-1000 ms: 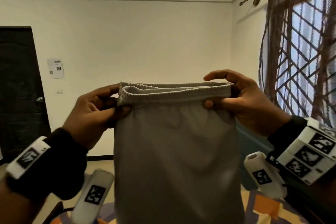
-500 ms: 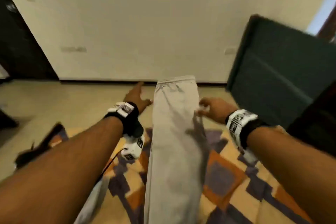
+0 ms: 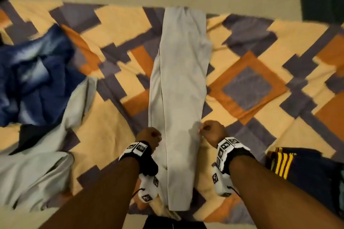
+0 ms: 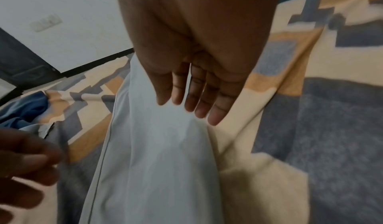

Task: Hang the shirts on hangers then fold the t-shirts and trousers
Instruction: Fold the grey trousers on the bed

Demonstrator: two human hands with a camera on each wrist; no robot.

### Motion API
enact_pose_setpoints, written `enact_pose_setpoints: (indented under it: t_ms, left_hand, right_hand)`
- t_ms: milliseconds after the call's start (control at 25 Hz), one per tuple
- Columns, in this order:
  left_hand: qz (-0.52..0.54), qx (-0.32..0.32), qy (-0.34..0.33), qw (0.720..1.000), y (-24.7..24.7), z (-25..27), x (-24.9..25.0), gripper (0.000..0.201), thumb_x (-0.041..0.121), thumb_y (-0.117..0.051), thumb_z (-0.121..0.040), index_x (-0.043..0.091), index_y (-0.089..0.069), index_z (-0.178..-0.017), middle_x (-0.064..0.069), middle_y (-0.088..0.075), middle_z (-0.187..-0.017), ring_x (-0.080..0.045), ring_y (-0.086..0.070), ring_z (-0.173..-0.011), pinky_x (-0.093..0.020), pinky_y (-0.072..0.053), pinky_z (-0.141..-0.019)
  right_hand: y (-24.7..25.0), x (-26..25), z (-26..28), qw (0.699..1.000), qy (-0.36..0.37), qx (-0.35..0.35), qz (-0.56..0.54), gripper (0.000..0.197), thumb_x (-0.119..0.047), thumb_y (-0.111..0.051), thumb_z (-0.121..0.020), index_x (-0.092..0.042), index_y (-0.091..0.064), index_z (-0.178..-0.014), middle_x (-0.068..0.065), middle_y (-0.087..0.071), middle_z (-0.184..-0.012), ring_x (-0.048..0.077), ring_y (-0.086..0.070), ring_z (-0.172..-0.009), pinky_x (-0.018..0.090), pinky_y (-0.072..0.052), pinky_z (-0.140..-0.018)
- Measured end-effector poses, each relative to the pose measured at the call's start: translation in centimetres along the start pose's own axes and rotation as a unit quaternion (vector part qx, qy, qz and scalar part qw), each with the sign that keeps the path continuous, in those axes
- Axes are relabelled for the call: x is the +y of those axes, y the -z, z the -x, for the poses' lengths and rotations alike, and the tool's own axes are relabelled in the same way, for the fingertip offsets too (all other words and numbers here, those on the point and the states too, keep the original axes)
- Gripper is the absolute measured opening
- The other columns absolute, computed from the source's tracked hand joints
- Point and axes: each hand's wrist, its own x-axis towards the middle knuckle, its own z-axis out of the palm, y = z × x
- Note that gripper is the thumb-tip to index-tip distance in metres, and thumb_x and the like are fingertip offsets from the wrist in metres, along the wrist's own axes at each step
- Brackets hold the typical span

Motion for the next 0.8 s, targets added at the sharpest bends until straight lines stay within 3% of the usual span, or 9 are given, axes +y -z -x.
enact_pose_setpoints:
  t_ms: [80, 200, 320, 400, 480, 560, 640, 720, 800]
  left_hand:
    - [0.061, 0.019, 0.021, 0.998, -2.7, -2.2, -2.1, 0.010, 0.012, -0.066, -0.086, 0.016, -0.063, -0.095, -0.011, -0.069, -0.094, -0.027, -0.064, -0.083, -0.036, -0.054, -0.078]
    - [0.113, 0.006, 0.053, 0.992, -6.4, -4.5, -6.4, 0.030, 0.021, -0.073, -0.081, 0.020, -0.059, -0.109, -0.005, -0.069, -0.099, -0.025, -0.065, -0.090, -0.030, -0.053, -0.080]
    - [0.109, -0.031, 0.032, 0.993, -9.3, -4.4, -9.3, 0.028, 0.031, -0.077, -0.078, 0.016, -0.065, -0.098, 0.001, -0.067, -0.087, -0.012, -0.062, -0.078, -0.014, -0.047, -0.068]
    - [0.116, -0.053, 0.016, 0.992, -10.7, -3.9, -9.7, 0.030, 0.032, -0.077, -0.077, 0.007, -0.068, -0.091, -0.006, -0.068, -0.082, -0.014, -0.061, -0.073, -0.024, -0.050, -0.067]
    - [0.166, -0.050, 0.017, 0.985, -11.2, -3.1, -9.7, 0.024, 0.023, -0.073, -0.078, 0.001, -0.067, -0.084, -0.010, -0.064, -0.075, -0.018, -0.058, -0.068, -0.035, -0.053, -0.067]
    - [0.287, -0.038, 0.045, 0.956, -11.3, -2.0, -10.1, 0.007, 0.011, -0.062, -0.085, 0.010, -0.065, -0.079, -0.003, -0.065, -0.073, -0.018, -0.059, -0.067, -0.031, -0.054, -0.064]
    - [0.367, -0.043, 0.055, 0.927, -11.4, -0.7, -10.8, 0.014, 0.003, -0.058, -0.088, 0.017, -0.063, -0.087, 0.001, -0.068, -0.079, -0.015, -0.064, -0.070, -0.024, -0.055, -0.064]
    - [0.369, -0.057, 0.052, 0.926, -11.8, 0.3, -12.3, 0.016, 0.006, -0.065, -0.086, 0.018, -0.062, -0.097, 0.005, -0.070, -0.083, -0.007, -0.068, -0.071, -0.021, -0.054, -0.064]
    - [0.317, -0.038, 0.050, 0.947, -12.4, 0.7, -14.2, 0.014, 0.012, -0.070, -0.084, 0.016, -0.064, -0.095, 0.007, -0.068, -0.078, 0.000, -0.066, -0.063, -0.014, -0.051, -0.057]
  right_hand:
    - [-3.1, 1.3, -1.5, 0.998, 0.004, 0.027, -0.060, 0.021, -0.021, -0.073, -0.075, -0.021, -0.056, -0.087, 0.006, -0.064, -0.094, 0.026, -0.060, -0.090, 0.031, -0.045, -0.080]
    - [-8.3, 6.0, -2.9, 0.979, -0.019, 0.073, -0.190, 0.051, -0.032, -0.079, -0.060, -0.039, -0.047, -0.099, 0.012, -0.061, -0.109, 0.029, -0.062, -0.096, 0.046, -0.051, -0.088]
    - [-10.8, 6.9, -1.2, 0.956, -0.048, 0.084, -0.276, 0.044, -0.012, -0.078, -0.074, -0.019, -0.055, -0.110, 0.003, -0.068, -0.107, 0.020, -0.066, -0.097, 0.038, -0.054, -0.086]
    - [-11.7, 7.0, -0.2, 0.951, -0.043, 0.043, -0.303, 0.029, -0.004, -0.074, -0.080, -0.012, -0.063, -0.106, -0.004, -0.072, -0.095, 0.013, -0.068, -0.089, 0.030, -0.055, -0.078]
    - [-12.0, 7.2, 0.8, 0.940, -0.035, 0.003, -0.339, 0.028, 0.003, -0.070, -0.082, -0.014, -0.065, -0.104, -0.007, -0.073, -0.091, 0.011, -0.069, -0.086, 0.027, -0.055, -0.074]
    - [-11.9, 7.6, 2.1, 0.924, -0.042, -0.016, -0.379, 0.038, 0.008, -0.066, -0.081, -0.017, -0.062, -0.109, -0.001, -0.073, -0.101, 0.018, -0.068, -0.096, 0.032, -0.056, -0.079]
    - [-11.8, 8.0, 3.4, 0.906, -0.048, -0.051, -0.418, 0.042, 0.011, -0.063, -0.081, -0.016, -0.060, -0.112, 0.002, -0.073, -0.103, 0.021, -0.068, -0.098, 0.034, -0.056, -0.080]
    - [-12.3, 8.3, 4.6, 0.898, -0.060, -0.114, -0.420, 0.041, 0.012, -0.063, -0.080, -0.012, -0.060, -0.114, 0.003, -0.074, -0.100, 0.019, -0.070, -0.093, 0.030, -0.056, -0.074]
    - [-12.9, 9.3, 5.1, 0.912, -0.065, -0.185, -0.361, 0.045, 0.008, -0.068, -0.078, -0.009, -0.058, -0.119, 0.006, -0.073, -0.105, 0.021, -0.069, -0.098, 0.035, -0.057, -0.080]
